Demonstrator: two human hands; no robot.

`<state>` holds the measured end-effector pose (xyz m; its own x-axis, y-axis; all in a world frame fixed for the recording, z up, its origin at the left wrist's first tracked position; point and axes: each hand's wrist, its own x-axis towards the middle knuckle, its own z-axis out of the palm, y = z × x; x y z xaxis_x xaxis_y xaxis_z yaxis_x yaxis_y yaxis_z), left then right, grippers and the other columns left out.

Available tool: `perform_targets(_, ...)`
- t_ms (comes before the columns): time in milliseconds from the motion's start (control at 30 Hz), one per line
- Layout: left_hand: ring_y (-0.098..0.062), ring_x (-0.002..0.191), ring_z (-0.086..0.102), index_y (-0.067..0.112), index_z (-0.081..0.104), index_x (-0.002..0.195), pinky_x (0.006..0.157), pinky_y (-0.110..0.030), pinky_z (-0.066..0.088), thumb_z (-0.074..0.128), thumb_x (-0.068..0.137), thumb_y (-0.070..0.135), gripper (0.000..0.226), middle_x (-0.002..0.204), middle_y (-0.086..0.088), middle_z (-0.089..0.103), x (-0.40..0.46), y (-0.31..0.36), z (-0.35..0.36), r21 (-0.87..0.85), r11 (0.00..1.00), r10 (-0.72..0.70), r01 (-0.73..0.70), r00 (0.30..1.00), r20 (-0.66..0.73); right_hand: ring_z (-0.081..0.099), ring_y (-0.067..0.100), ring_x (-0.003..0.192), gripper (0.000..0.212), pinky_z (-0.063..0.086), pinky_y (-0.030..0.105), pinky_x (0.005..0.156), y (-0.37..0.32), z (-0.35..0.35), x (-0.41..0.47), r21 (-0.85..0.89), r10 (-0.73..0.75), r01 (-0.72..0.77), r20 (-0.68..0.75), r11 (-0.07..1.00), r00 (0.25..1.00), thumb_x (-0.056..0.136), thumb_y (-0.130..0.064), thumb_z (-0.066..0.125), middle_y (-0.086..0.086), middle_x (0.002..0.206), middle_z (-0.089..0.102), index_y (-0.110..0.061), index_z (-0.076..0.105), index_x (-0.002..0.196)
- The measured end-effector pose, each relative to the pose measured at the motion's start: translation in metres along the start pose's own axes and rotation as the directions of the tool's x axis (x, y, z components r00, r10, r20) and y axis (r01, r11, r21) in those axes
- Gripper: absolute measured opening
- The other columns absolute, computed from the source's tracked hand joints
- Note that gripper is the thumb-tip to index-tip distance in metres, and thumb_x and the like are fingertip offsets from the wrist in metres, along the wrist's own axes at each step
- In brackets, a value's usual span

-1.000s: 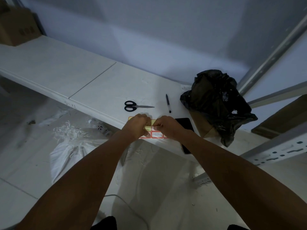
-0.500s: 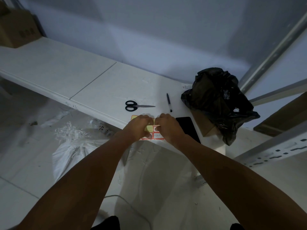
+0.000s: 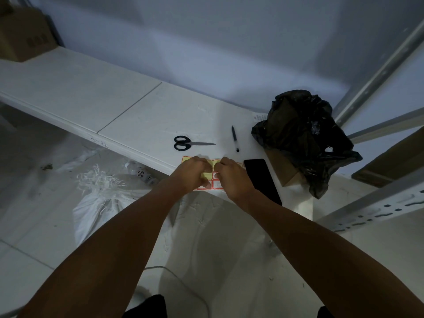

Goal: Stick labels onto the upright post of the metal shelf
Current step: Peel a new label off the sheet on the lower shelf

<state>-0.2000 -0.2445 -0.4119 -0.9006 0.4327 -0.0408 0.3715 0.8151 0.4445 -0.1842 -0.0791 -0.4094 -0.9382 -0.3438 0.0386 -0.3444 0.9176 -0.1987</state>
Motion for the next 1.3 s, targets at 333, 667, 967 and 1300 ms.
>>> perform_targets(333,-0.027,0.125,0.057,0.010,0.072,0.119,0.101,-0.041,0.051,0.087,0.072,0.028,0.053,0.131,-0.009,0.065,0.001,-0.001,-0.004,0.059,0.998,0.025,-0.028,0.998,0.059,0.066,0.028,0.095,0.019,0.052,0.039,0.086,0.003,0.000,0.001,-0.078,-0.022,0.017,-0.065,0.997,0.998,0.090,-0.023,0.067,0.011,0.105,0.071,-0.012,0.071,0.105)
perform_targets(667,-0.026,0.125,0.058,0.008,0.063,0.130,0.108,-0.035,0.046,0.090,0.071,0.026,0.068,0.136,-0.008,0.062,0.006,0.004,-0.005,0.008,0.996,-0.092,0.092,0.992,0.092,0.056,0.023,0.110,0.031,0.045,0.032,0.096,0.013,-0.009,-0.004,-0.078,-0.087,0.091,0.048,0.993,0.995,0.091,-0.018,0.069,0.008,0.123,0.061,-0.013,0.059,0.120)
perform_targets(967,-0.030,0.106,0.065,0.007,0.065,0.118,0.085,-0.033,0.052,0.083,0.075,0.016,0.048,0.118,-0.012,0.068,0.024,0.028,-0.017,0.136,0.984,-0.143,0.116,0.967,0.210,0.056,0.027,0.105,0.026,0.048,0.036,0.089,0.016,-0.026,-0.014,0.005,-0.075,0.075,0.054,0.997,0.996,0.092,-0.002,0.060,0.013,0.117,0.060,-0.006,0.055,0.117)
perform_targets(1300,-0.029,0.126,0.058,0.010,0.066,0.127,0.100,-0.029,0.042,0.080,0.082,0.011,0.047,0.134,-0.011,0.063,0.016,0.039,-0.018,-0.090,0.991,-0.093,0.095,0.995,0.031,0.060,0.025,0.088,0.028,0.053,0.043,0.079,0.024,-0.046,-0.023,0.254,0.058,-0.075,0.076,0.964,0.995,0.096,0.002,0.047,0.005,0.094,0.060,-0.016,0.055,0.115)
